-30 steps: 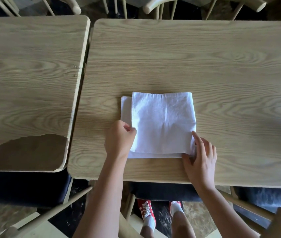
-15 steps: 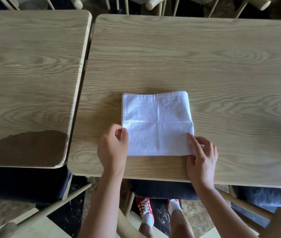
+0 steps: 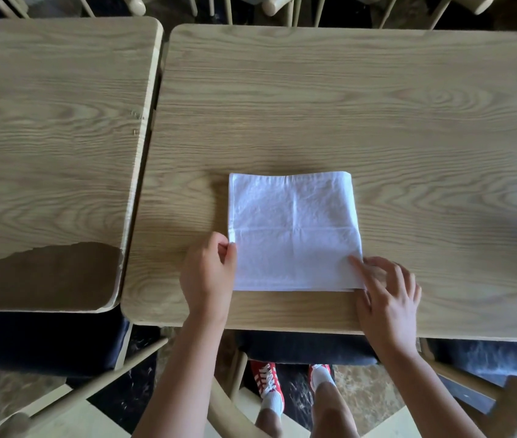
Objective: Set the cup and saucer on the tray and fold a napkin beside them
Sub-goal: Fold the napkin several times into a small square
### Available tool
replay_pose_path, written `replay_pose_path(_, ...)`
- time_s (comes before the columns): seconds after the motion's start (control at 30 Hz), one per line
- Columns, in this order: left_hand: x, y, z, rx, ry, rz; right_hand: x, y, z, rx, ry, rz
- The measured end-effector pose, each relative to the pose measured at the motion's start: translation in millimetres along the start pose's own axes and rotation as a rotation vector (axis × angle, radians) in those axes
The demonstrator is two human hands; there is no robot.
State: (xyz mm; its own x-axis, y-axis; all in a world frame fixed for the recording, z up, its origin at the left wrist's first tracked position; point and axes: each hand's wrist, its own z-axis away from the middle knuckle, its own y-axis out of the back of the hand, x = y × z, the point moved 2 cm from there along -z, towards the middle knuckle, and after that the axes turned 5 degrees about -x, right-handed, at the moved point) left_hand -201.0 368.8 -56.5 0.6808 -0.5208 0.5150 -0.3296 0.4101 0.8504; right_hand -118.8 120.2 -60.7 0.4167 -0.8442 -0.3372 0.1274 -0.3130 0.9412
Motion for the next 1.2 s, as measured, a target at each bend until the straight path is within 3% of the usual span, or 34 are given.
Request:
replay_pose_path(0.13, 8, -12, 8, -0.055, -0.096, -0.072, 18, 17, 8, -0.089, -0.036, 0.027)
replay_pose_path(0.3, 40, 3, 3, 0.172, -0.287, -0.026, 5, 40, -18, -0.006, 0.009, -0.068)
replay_pose_path(0.4, 78, -20, -15, 0.022, -0.524, -0.139, -30, 31, -62, 0.051, 0.051, -0.064)
replay_pose_path(0.5, 90, -56, -31, -0.154, -0.671, -0.288, -53, 2, -97, -0.068, 0.089, -0.009)
replay_pose_path(0.6, 74, -71, -44, -0.213, -0.687, -0.406, -43, -26, -109, -0.196, 0.094, 0.041)
replay_pose_path(0.8, 58, -57, -49, -0.155, -0.605, -0.455, 0, -21, -119, -0.136, -0.031, 0.112)
replay_pose_path(0.93, 55, -52, -51, -0.174, -0.549, -0.476, 3, -19, -122, -0.152, -0.068, 0.129)
replay_pose_path(1.03, 52, -41, -42, -0.092, -0.459, -0.465, -1, -12, -114, -0.098, -0.095, 0.112)
replay_pose_path(1.13, 58, -37, 3, -0.094, -0.578, -0.419, -20, -1, -81, -0.013, -0.051, 0.063)
replay_pose_path(1.2, 61, -46, 37, -0.167, -0.706, -0.428, -34, -6, -48, -0.05, 0.025, 0.076)
